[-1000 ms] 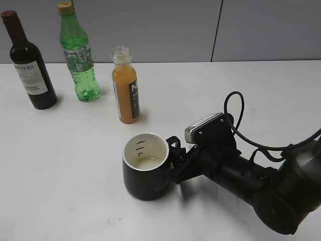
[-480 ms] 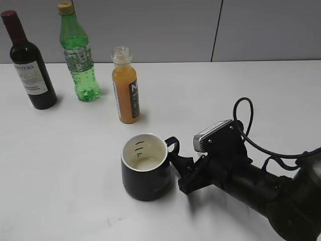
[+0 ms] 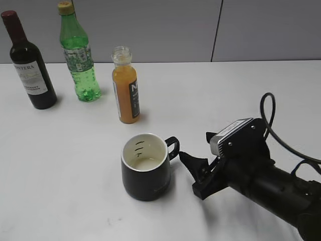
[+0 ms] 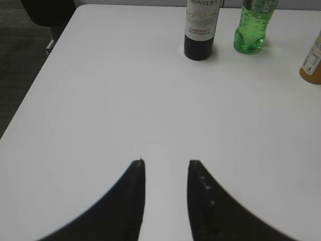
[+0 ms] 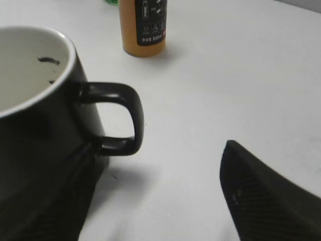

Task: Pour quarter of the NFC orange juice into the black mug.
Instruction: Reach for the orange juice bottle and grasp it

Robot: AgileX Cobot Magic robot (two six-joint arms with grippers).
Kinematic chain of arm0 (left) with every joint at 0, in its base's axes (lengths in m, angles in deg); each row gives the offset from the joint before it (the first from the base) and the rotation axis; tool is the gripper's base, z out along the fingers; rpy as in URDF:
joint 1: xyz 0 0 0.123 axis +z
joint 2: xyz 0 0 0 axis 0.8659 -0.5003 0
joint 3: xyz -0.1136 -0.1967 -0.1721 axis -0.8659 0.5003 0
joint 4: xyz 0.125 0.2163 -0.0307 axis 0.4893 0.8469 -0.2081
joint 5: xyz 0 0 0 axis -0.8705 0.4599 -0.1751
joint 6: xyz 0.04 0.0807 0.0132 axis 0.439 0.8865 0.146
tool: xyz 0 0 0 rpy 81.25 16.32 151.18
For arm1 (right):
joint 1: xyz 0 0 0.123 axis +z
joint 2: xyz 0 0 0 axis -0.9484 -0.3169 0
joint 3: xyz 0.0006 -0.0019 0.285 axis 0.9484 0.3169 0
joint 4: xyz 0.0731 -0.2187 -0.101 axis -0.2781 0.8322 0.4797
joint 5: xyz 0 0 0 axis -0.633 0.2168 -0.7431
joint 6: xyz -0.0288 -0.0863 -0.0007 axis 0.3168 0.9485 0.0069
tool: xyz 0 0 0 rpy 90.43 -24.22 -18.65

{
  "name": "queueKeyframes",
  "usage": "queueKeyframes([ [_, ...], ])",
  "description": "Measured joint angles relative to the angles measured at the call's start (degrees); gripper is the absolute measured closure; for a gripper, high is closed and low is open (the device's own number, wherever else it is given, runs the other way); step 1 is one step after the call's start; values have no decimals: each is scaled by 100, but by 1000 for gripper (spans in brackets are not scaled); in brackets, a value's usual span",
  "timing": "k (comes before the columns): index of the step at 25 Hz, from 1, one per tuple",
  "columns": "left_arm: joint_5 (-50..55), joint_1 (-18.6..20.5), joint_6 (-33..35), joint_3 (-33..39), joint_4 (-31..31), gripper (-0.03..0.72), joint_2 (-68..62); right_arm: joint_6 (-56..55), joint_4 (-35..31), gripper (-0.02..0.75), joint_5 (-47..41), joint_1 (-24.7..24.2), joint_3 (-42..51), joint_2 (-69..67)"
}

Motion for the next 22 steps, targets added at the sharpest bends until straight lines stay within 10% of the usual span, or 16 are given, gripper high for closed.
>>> queueKeyframes([
  [11, 0, 0, 0, 0, 0, 456, 0, 14, -46, 150, -849, 0, 122, 1628],
  [22, 0, 0, 0, 0, 0, 456, 0, 485, -53, 150, -6168, 0, -1155, 2737],
])
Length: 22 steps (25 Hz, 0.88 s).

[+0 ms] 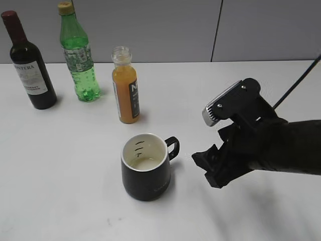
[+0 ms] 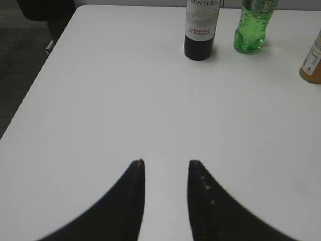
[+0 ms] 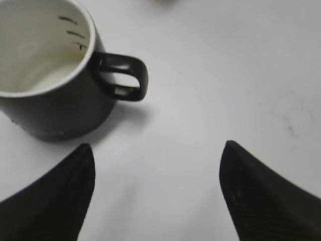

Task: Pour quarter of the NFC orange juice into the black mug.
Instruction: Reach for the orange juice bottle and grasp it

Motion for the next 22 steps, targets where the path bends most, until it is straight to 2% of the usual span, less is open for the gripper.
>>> queueKeyframes([
  [5, 0, 0, 0, 0, 0, 456, 0, 20, 0, 150, -1639, 0, -450, 12],
  [10, 0, 0, 0, 0, 0, 456, 0, 17, 0, 146, -2494, 0, -487, 35],
  [13, 0, 0, 0, 0, 0, 456, 0, -22, 0, 110, -3048, 0, -545, 150],
  [22, 0, 0, 0, 0, 0, 456, 0, -239, 44, 78, -4276, 0, -670, 1118],
])
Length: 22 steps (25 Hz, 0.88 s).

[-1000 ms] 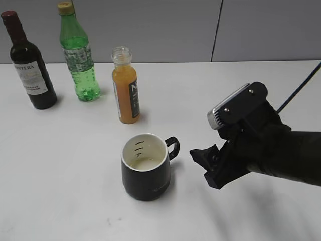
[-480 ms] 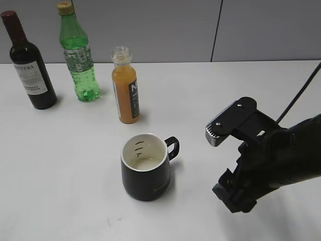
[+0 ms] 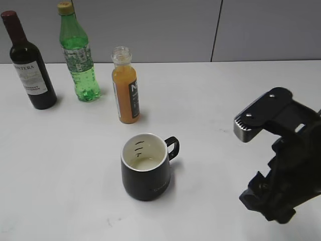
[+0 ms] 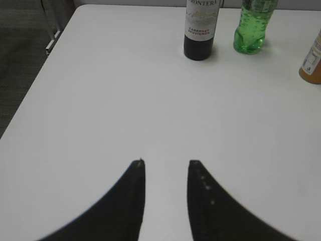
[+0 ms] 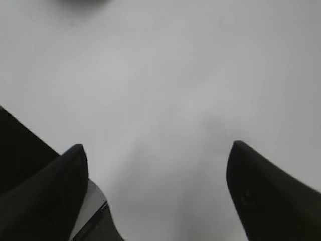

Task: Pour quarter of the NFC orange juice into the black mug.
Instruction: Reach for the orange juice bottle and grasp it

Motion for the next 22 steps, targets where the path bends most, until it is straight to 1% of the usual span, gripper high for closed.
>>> queueKeyframes([
  [7, 0, 0, 0, 0, 0, 456, 0, -554, 475, 78, -638, 0, 0, 1053],
  [12, 0, 0, 0, 0, 0, 456, 0, -970, 786, 78, -870, -14, 0, 1791],
  [14, 0, 0, 0, 0, 0, 456, 0, -1084, 867, 78, -965, -102, 0, 2086],
  [18, 0, 0, 0, 0, 0, 456, 0, -1142, 922, 78, -1067, -533, 0, 2644],
  [22, 0, 0, 0, 0, 0, 456, 0, -1149, 942, 80, -1235, -1283, 0, 3201],
])
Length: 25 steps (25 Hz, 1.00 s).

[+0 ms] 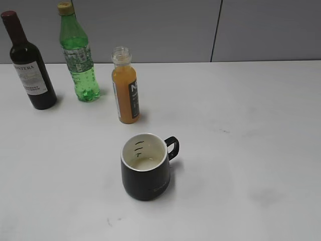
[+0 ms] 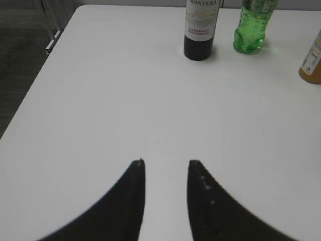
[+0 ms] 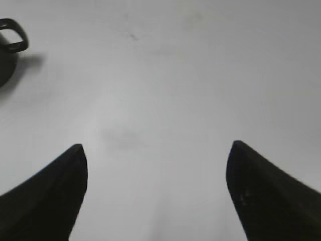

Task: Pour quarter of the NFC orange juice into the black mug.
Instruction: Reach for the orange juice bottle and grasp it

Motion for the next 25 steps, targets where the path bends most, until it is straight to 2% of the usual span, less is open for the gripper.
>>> queueKeyframes([
  [7, 0, 0, 0, 0, 0, 456, 0, 48, -19, 90, -520, -1266, 0, 1015],
  [13, 0, 0, 0, 0, 0, 456, 0, 392, -255, 90, -967, -1936, 68, 1818],
  [19, 0, 0, 0, 0, 0, 456, 0, 602, -534, 91, -1138, -2126, 322, 2493],
  [25, 0, 0, 0, 0, 0, 456, 0, 688, -488, 91, -1129, -2144, 669, 3074],
])
